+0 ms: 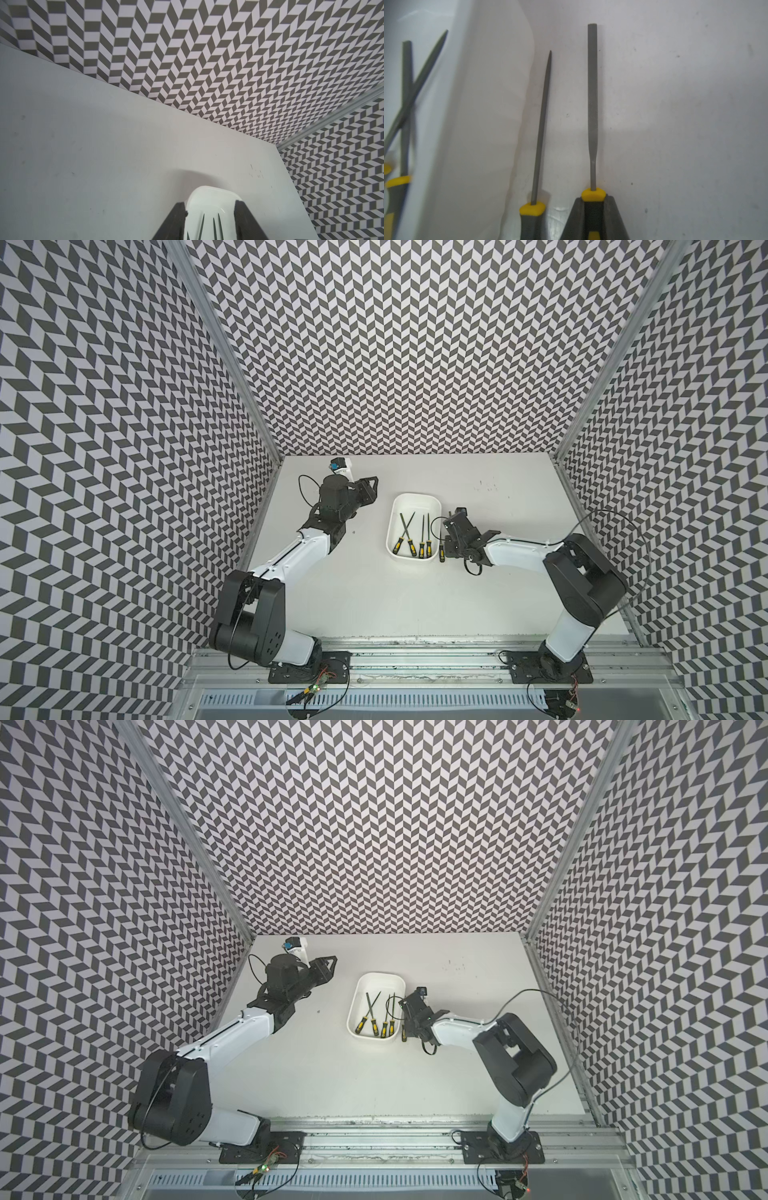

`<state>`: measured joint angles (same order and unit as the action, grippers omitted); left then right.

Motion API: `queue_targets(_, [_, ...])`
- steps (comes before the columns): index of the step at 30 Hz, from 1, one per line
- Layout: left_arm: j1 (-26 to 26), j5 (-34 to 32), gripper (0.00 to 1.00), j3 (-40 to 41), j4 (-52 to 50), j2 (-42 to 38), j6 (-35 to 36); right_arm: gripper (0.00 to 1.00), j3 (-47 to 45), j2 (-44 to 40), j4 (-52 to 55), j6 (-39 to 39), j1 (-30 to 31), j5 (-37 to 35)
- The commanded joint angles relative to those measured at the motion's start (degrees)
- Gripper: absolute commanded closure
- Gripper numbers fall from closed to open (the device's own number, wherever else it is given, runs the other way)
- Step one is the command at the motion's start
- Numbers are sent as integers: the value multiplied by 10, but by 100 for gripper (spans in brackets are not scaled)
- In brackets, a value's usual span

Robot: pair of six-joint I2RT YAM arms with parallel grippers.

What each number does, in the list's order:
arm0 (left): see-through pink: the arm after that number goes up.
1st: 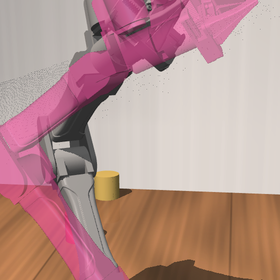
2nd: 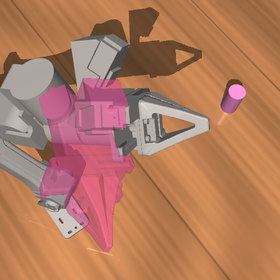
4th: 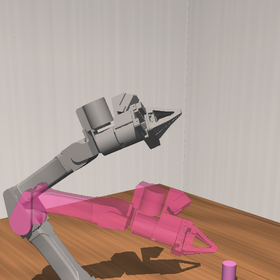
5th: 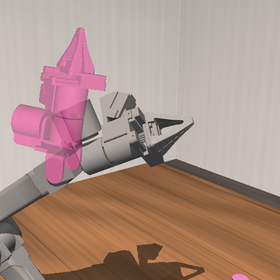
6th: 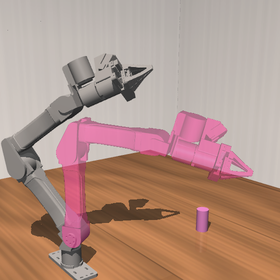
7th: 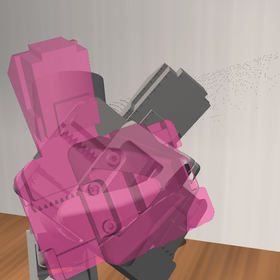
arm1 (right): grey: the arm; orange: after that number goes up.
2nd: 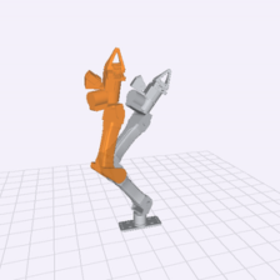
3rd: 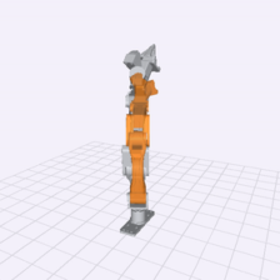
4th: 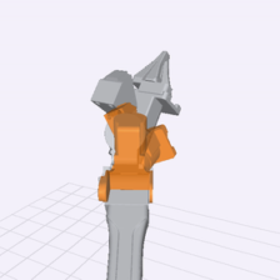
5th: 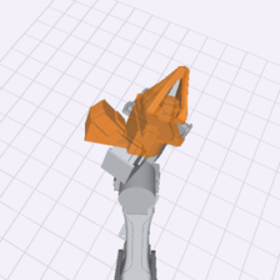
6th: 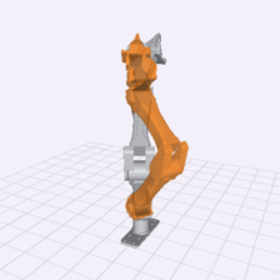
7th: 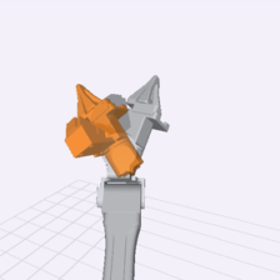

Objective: Put the file tool into the storage box
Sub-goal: Pick up the file tool from the center of the board, then place the file tool in the storage box.

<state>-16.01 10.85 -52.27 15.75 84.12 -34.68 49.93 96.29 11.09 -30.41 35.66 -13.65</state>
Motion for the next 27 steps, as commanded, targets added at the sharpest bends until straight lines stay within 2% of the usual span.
queue_targets(1, [2, 83, 57, 1, 47, 24, -21, 95, -30, -129, -79, 7, -8, 63])
queue_targets(4, [-8, 110, 57, -9, 48, 34, -15, 95, -64, -216, -137, 10, -8, 125])
queue_targets(9, [-21, 142, 57, -17, 58, 43, -16, 95, -98, -280, -197, 18, -8, 205])
queue_targets(16, [-83, 177, 56, -23, 124, 58, -19, 96, -72, -244, -213, 27, -9, 260])
queue_targets(27, [-149, 168, 56, -60, 110, 96, -2, 96, -8, -192, -223, 29, -9, 293])
